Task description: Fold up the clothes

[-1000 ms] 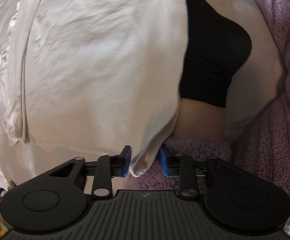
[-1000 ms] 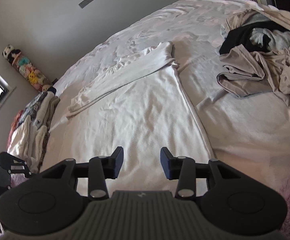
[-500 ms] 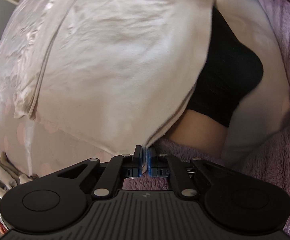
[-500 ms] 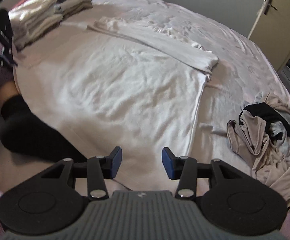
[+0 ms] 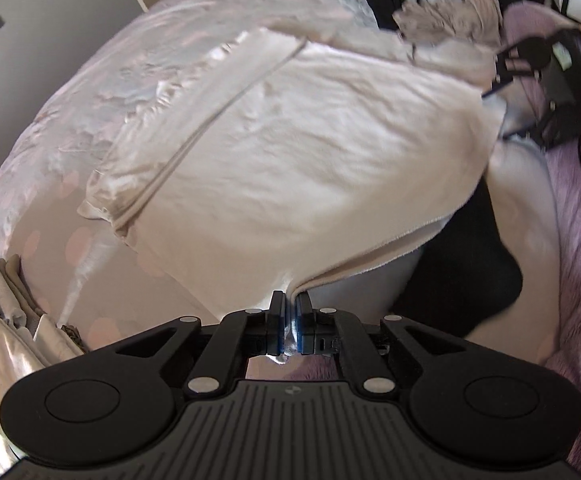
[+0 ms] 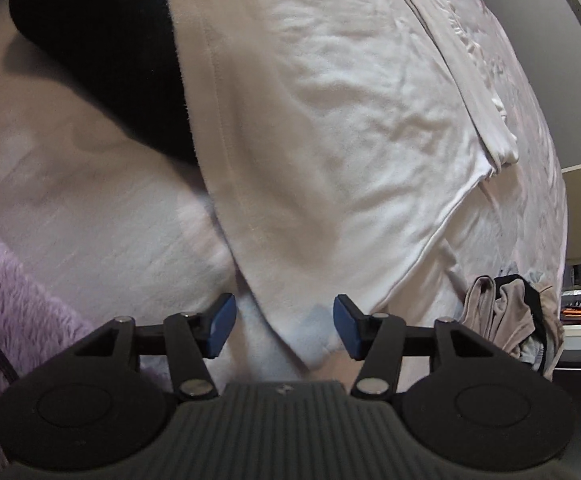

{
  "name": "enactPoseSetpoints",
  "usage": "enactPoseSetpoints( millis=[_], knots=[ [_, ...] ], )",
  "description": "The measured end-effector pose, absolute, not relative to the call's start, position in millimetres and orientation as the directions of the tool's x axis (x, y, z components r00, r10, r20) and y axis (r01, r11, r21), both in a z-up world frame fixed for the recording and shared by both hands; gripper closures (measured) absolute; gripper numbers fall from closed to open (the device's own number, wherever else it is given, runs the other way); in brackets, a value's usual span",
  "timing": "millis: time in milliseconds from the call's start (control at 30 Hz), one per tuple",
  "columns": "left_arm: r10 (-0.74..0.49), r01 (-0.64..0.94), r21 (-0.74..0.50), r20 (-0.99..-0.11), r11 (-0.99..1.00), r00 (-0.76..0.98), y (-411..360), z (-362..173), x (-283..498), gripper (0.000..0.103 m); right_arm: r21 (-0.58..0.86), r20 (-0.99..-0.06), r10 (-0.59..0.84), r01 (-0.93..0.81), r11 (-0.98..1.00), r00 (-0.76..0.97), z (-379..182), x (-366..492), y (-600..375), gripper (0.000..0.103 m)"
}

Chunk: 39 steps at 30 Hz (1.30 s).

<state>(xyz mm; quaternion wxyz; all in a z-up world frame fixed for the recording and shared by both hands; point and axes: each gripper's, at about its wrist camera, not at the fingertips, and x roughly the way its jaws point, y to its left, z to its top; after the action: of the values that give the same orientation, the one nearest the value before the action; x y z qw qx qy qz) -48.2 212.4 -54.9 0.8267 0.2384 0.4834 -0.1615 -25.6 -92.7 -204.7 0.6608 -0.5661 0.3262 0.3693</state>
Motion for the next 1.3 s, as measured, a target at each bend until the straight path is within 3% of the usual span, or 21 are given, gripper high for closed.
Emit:
enactPoseSetpoints(
  millis=[100, 233, 333, 767, 1167, 1300],
  knots=[
    [-0.057, 0.475, 0.225, -0.859, 0.850, 0.509, 214.9, -45.3, -50.1, 0.100, -0.536, -0.829, 0.127, -0.838, 0.102, 0.545, -205.5, -24.4, -94.0, 0.050],
    [-0.056, 0.458, 0.230, -0.847, 0.859, 0.529, 217.7, -40.7, -52.9, 0.100, -0.580, -0.802, 0.113, -0.810, 0.088, 0.587, -212.3, -23.7, -92.2, 0.081],
    [-0.048, 0.444, 0.239, -0.837, 0.864, 0.545, 218.3, -40.3, -55.9, 0.100, -0.609, -0.783, 0.103, -0.790, 0.072, 0.613, -217.4, -24.3, -90.2, 0.090],
    [-0.008, 0.308, 0.278, -0.730, 0.910, 0.683, 238.3, -15.7, -75.5, 0.100, -0.681, -0.540, 0.195, -0.562, 0.469, 0.818, -121.4, -0.8, -106.1, 0.092],
    [0.018, 0.172, 0.314, -0.521, 0.934, 0.853, 238.8, 31.8, -124.7, 0.100, -0.724, -0.208, 0.181, -0.275, 0.632, 0.961, -50.9, -43.0, -102.4, 0.093],
    [0.013, 0.139, 0.289, -0.467, 0.947, 0.884, 245.5, 47.5, -140.9, 0.100, -0.715, -0.150, 0.179, -0.232, 0.659, 0.972, -32.8, -60.2, -106.0, 0.094]
  ],
)
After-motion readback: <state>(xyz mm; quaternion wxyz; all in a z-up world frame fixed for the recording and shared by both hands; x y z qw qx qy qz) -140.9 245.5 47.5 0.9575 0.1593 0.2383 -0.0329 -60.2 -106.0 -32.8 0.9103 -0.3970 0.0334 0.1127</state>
